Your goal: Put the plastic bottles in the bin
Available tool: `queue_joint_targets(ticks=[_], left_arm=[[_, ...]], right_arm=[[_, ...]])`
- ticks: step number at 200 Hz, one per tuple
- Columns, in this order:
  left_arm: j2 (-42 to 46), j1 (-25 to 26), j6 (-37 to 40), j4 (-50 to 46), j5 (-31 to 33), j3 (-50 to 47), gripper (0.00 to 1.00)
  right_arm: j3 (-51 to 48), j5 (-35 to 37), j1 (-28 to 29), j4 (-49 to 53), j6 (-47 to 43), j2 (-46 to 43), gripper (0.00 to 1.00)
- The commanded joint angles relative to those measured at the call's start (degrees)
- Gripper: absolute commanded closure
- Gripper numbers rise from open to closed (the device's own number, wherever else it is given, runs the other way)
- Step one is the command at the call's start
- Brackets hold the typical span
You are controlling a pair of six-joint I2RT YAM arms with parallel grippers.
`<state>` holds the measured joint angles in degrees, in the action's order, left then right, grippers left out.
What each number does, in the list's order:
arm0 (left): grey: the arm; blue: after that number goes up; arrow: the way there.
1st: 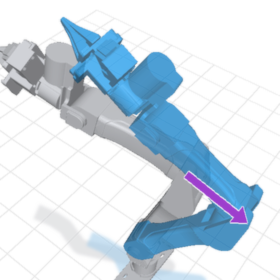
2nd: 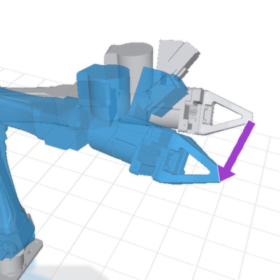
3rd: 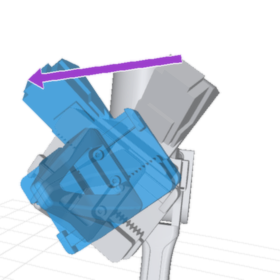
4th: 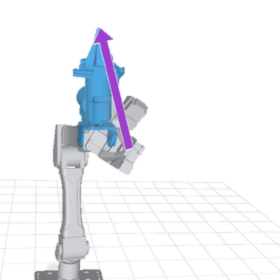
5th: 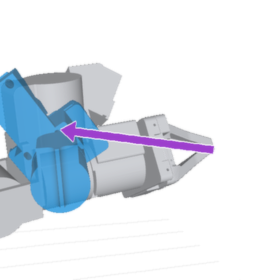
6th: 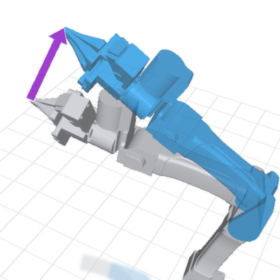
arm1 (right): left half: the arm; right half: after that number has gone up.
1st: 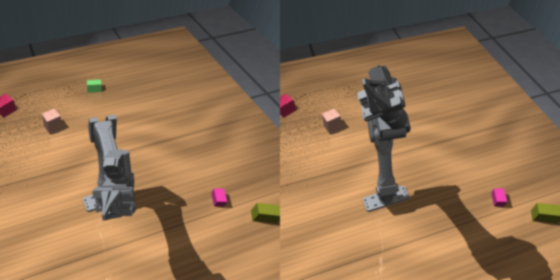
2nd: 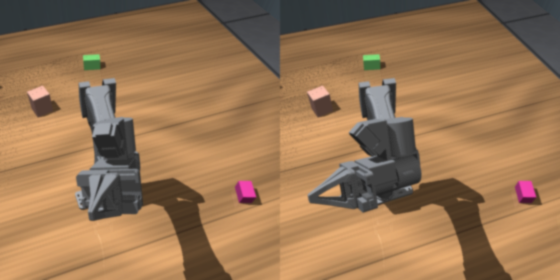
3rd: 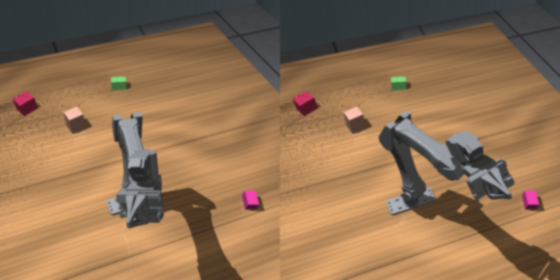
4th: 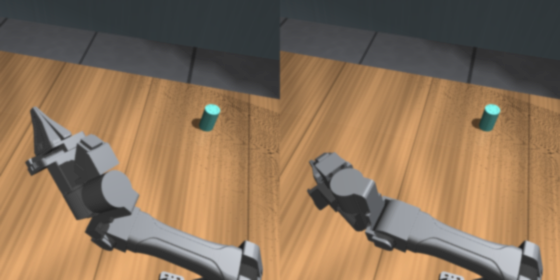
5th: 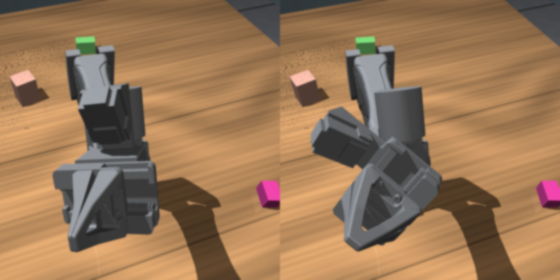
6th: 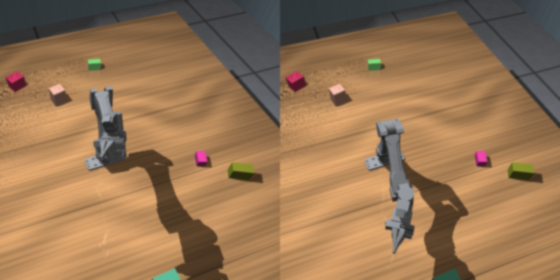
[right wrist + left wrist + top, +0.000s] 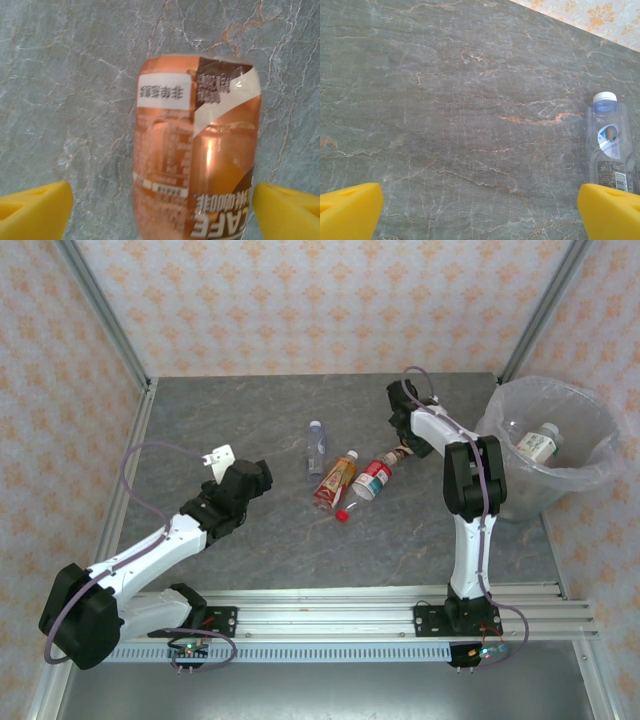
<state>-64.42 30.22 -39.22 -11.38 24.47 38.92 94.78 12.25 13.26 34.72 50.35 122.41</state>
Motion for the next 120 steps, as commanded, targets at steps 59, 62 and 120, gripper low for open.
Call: queue_joint_targets(ticks=[59, 62, 120], left_arm=[[0.09, -0.77, -1.16, -0.51, 1.76, -0.96, 0.0], [0.14, -0.77, -1.2, -0.49, 1.74, -0.95, 0.0], [0.27, -0.98, -1.02, -0.51, 1.57, -0.87, 0.0]], right_arm=[[2.57, 3.93, -0.69, 2.06, -1.71, 5.69, 0.22], [2.4, 4.19, -0.71, 1.94, -1.62, 5.65, 0.23], [-4.87, 6.74, -0.74, -5.78, -3.99, 0.75, 0.36]])
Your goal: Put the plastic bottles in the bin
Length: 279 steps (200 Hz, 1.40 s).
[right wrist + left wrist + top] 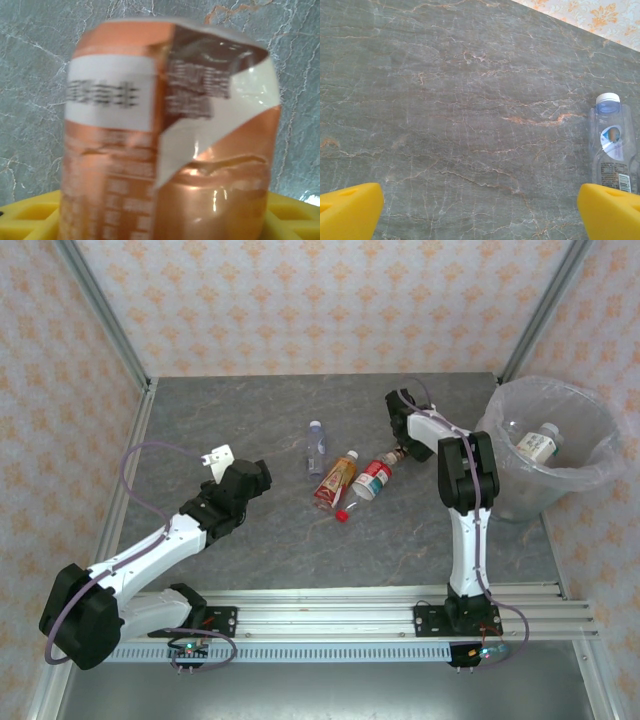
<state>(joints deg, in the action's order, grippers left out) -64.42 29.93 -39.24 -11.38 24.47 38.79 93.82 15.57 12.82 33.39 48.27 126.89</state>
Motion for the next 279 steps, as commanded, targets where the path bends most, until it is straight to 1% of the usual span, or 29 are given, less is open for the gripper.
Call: queue_joint_targets(ticks=[1, 25, 68, 83, 114, 124, 158, 176, 206, 279], left_arm=[[0.22, -0.72, -1.0, -0.54, 1.52, -0.78, 0.0], [-0.24, -0.69, -1.01, -0.23, 0.96, -0.49, 0.0], [-1.22, -0.74, -0.88, -0.15, 0.4, 0.41, 0.0], [-1.7, -0.78, -0.77, -0.03, 0.15, 0.8, 0.0], [-2.78, -0.82, -0.49, 0.5, -1.09, 1.53, 0.0], [-3.07, -0.77, -0.48, 0.73, -1.5, 1.69, 0.0], [-3.75, -0.84, -0.71, 0.93, -2.17, 2.0, 0.0], [-4.04, -0.8, -0.91, 0.96, -2.4, 2.08, 0.0], [-4.43, -0.84, -1.01, 1.14, -2.9, 2.28, 0.0], [-5.95, -0.82, -0.92, 2.42, -5.55, 2.78, 0.0]], right_arm=[[-4.08, 3.46, -0.28, -4.72, -2.11, -3.87, 0.36], [-7.39, 3.67, -0.26, -9.23, -5.41, -6.18, 0.4], [-13.94, 1.49, -0.25, -17.58, -9.95, -11.34, 0.47], [-15.72, 0.89, -0.28, -19.24, -11.68, -13.21, 0.49], [-18.5, -0.69, -0.25, -21.37, -16.59, -17.13, 0.49], [-19.73, -1.06, -0.26, -22.59, -17.97, -18.67, 0.51], [-27.27, -4.33, -0.13, -32.25, -22.27, -25.59, 0.56], [-30.0, -6.25, 0.01, -35.16, -23.6, -28.87, 0.58], [-32.35, -10.04, 0.77, -37.66, -26.64, -33.11, 0.59], [-34.31, -14.31, 4.71, -39.53, -35.06, -42.67, 0.59]])
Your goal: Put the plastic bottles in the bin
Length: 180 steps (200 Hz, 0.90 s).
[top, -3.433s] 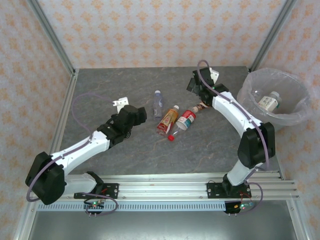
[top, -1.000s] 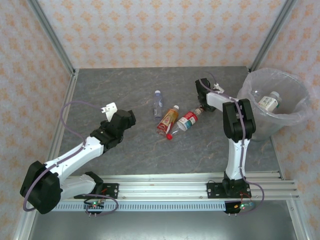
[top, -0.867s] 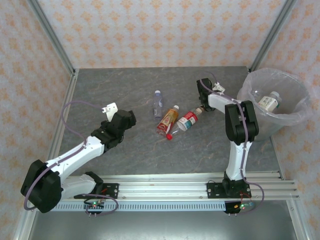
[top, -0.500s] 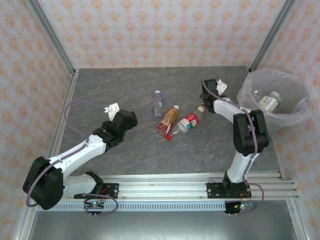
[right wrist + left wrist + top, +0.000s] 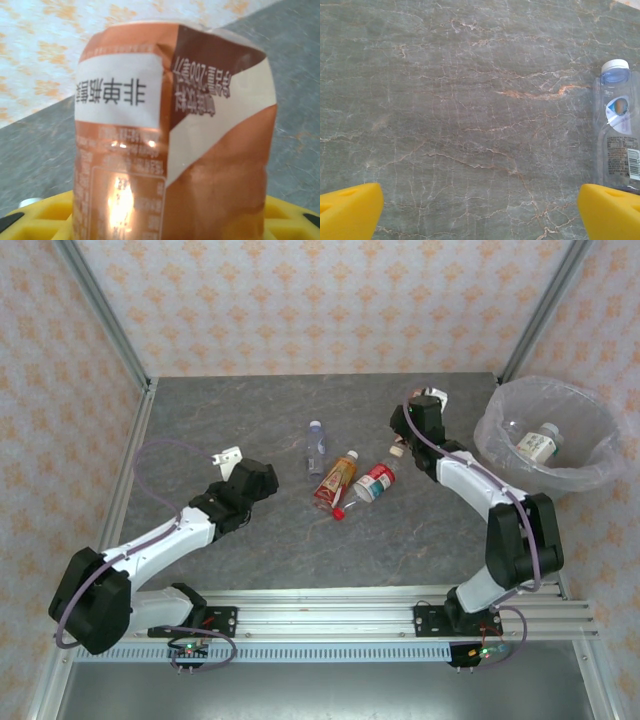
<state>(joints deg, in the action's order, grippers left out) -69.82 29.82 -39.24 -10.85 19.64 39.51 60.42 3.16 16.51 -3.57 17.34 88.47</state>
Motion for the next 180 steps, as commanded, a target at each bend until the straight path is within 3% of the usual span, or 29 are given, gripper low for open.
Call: queue_joint_targets(ticks=[1, 119, 180], left_arm=[[-0.52, -0.72, -0.92, 1.93, -0.73, 2.02, 0.0], [-2.18, -0.74, -0.66, 3.12, -2.66, 2.49, 0.0], [-2.58, -0.7, 0.43, 4.97, -5.05, 2.51, 0.0]], right_arm=[[-0.92, -1.91, 1.04, -2.53, -4.24, -4.34, 0.6], [1.8, -4.13, 1.89, 4.13, -5.19, -20.34, 0.62], [8.01, 1.59, 1.77, 14.94, -10.05, -26.63, 0.62]])
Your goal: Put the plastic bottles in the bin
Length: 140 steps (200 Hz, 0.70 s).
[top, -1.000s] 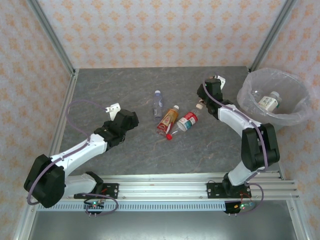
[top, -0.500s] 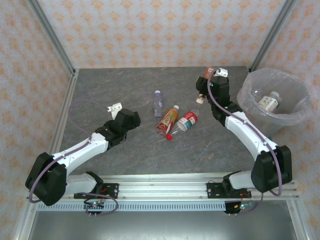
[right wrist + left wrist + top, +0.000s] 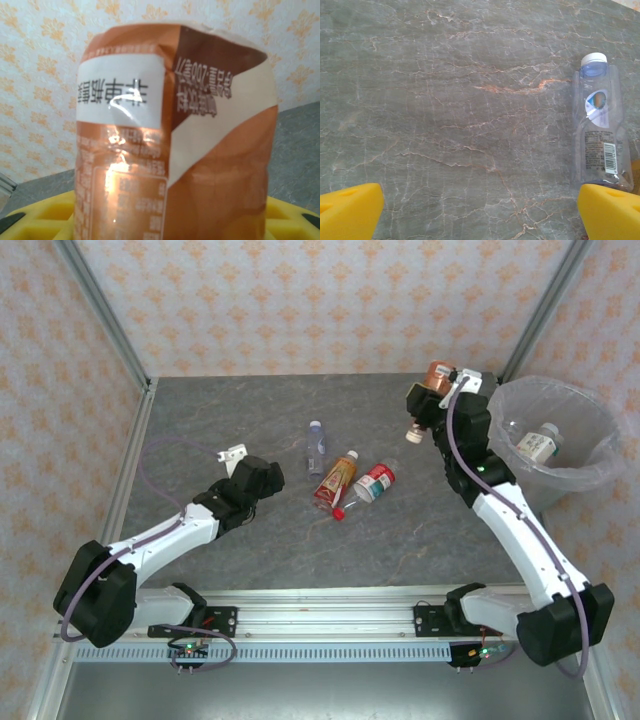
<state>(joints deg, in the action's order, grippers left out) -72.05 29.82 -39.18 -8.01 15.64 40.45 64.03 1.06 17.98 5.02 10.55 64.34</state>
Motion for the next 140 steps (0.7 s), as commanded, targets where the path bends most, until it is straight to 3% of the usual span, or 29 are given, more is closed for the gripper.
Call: queue_joint_targets(ticks=[1, 67, 104, 140], left_arm=[[-0.32, -0.72, 0.39, 2.26, -1.05, 1.57, 0.0], [-1.58, -0.68, 1.46, 4.01, -3.1, 2.6, 0.0], [-2.15, -0.73, 1.47, 4.54, -3.94, 2.75, 0.0], [-1.45, -0.74, 2.1, 4.5, -4.5, 2.35, 0.0]], right_arm=[[4.46, 3.77, 0.26, 6.69, -3.34, -2.52, 0.62], [17.26, 1.15, -8.41, 29.33, -5.2, -2.53, 0.62], [20.78, 1.51, -15.47, 32.99, -5.36, -2.99, 0.61], [20.62, 6.81, -22.78, 32.45, -7.71, -1.88, 0.62]])
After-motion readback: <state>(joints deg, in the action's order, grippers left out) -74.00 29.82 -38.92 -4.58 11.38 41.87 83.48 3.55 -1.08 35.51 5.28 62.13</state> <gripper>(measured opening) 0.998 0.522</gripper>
